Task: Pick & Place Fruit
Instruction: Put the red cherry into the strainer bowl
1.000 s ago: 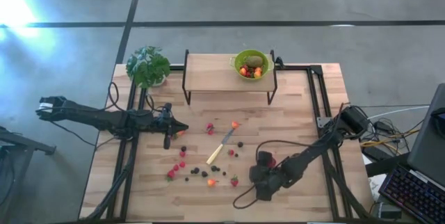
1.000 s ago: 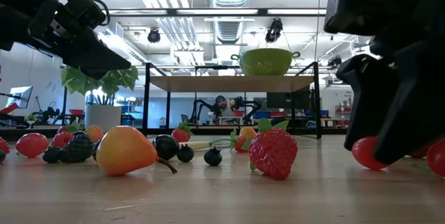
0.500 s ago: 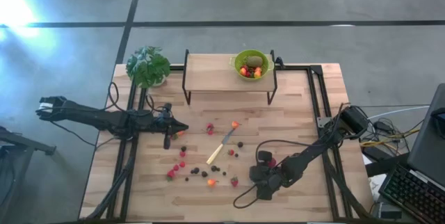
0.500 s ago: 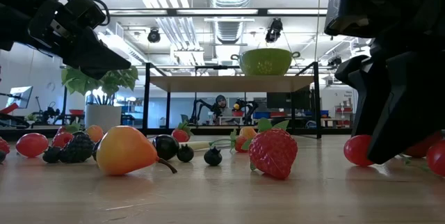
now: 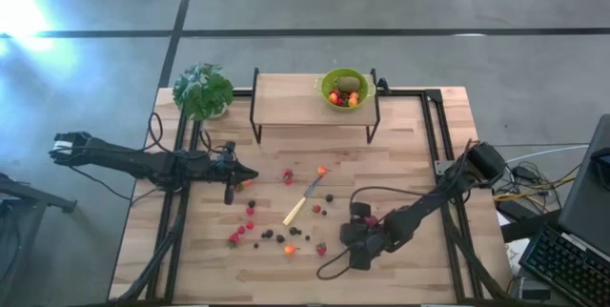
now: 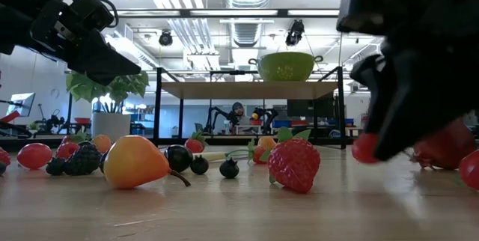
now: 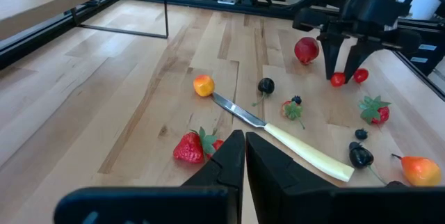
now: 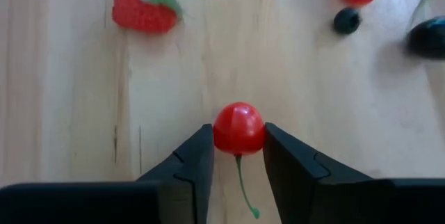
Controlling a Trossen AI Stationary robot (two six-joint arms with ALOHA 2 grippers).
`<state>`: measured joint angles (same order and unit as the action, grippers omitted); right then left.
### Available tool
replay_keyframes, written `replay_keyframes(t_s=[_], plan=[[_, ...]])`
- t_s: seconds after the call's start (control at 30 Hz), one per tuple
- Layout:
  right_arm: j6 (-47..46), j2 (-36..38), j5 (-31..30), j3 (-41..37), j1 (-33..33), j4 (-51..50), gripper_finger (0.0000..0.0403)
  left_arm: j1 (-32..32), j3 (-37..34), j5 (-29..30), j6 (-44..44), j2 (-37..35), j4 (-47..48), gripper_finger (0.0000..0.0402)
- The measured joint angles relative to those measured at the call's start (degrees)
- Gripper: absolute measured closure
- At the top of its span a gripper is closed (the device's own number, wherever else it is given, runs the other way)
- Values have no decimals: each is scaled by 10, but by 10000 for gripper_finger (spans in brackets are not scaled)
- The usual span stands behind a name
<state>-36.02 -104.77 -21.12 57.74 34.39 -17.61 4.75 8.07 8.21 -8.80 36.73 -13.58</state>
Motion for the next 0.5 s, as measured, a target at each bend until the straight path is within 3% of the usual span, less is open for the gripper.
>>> replay_keyframes(t_s=[0.23, 0.5], plan=[[54, 51, -28, 0, -6, -3, 310, 0, 0, 0, 0, 0, 0, 381], [137, 149, -104, 0, -43, -17, 293, 0, 0, 0, 0, 0, 0, 381]])
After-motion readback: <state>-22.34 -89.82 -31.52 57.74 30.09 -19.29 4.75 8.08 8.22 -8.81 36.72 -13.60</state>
